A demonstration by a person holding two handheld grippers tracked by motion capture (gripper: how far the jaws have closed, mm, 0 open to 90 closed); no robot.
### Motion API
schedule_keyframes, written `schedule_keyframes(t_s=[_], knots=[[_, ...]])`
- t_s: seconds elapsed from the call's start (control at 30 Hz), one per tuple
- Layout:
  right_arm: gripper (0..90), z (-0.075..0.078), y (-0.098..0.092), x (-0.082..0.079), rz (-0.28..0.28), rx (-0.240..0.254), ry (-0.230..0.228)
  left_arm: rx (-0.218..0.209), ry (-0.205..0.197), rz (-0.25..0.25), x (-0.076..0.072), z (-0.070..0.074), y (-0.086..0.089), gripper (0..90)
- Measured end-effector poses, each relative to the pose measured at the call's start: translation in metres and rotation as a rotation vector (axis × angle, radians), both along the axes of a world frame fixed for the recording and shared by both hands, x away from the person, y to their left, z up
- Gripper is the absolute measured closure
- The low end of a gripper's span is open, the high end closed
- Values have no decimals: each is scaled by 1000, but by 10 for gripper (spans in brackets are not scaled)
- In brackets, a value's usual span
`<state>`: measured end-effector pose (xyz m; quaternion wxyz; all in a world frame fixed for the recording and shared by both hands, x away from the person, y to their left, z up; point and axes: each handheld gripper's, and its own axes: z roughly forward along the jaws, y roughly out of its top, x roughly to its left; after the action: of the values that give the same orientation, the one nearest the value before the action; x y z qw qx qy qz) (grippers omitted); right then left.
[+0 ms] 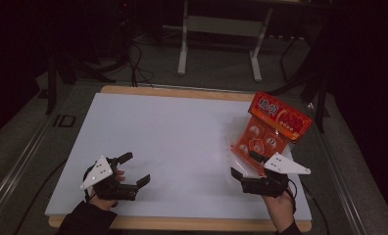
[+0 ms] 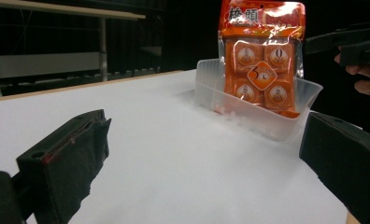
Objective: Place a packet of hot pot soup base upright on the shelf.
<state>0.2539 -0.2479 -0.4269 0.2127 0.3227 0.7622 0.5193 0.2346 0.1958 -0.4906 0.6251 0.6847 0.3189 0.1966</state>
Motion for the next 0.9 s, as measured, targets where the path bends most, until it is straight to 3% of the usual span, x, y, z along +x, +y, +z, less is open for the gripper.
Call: schedule_keyframes(t_s=[0.37, 0.67, 0.8, 0.9], knots=[[142, -19, 20, -7, 68, 5, -6, 1, -2, -10, -1, 0, -1, 21], [142, -29, 23, -6, 84, -4, 10, 6, -5, -19, -2, -1, -2, 21], [142, -35, 20, -4, 75, 24, 15, 12, -10, -18, -2, -1, -2, 21], [142, -37, 18, -3, 69, 17, 24, 9, -12, -19, -2, -1, -2, 21]])
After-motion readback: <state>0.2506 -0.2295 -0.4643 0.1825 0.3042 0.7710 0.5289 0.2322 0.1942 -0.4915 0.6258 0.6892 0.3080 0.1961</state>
